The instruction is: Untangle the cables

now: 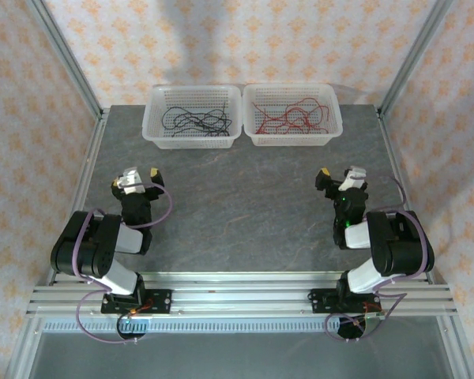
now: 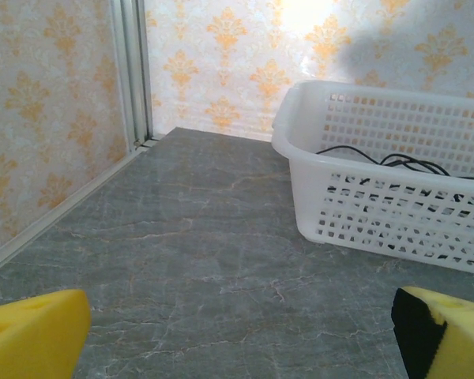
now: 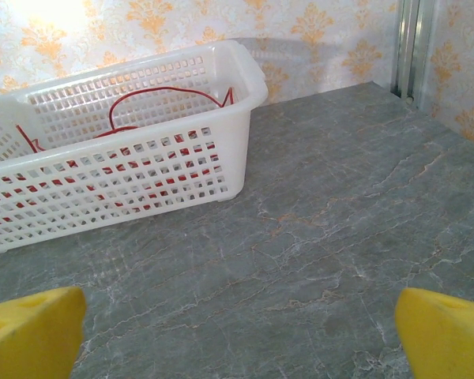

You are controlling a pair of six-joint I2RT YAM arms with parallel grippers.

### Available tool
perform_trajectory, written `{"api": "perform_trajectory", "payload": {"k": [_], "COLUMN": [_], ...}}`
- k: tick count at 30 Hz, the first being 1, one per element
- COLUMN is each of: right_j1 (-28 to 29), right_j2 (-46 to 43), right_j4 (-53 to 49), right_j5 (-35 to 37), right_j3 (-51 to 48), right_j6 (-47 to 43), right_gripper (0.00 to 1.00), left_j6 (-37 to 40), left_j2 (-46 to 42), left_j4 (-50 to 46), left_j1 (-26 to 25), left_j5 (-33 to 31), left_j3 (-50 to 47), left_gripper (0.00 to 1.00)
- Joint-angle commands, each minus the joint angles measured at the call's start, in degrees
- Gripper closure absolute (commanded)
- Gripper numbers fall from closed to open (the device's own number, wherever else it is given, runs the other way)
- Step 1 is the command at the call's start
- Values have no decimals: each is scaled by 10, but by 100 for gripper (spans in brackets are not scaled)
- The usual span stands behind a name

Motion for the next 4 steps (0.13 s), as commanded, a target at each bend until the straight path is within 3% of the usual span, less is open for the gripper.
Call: {"api": "perform_trajectory", "payload": {"k": [1, 4], "right_j1": [1, 1], "right_j2": [-7, -7], "right_j4": [3, 3], "right_j5": [13, 13], "right_j3": [-2, -2], "right_j6": [-10, -9], "right_gripper": [0, 1], "left_j6": [0, 6], "left_j2": [1, 1], "left_j4": [-4, -2], "left_j1": [7, 6], "left_j5": [25, 34], "left_j3": [9, 8], "left_gripper": [0, 0]}}
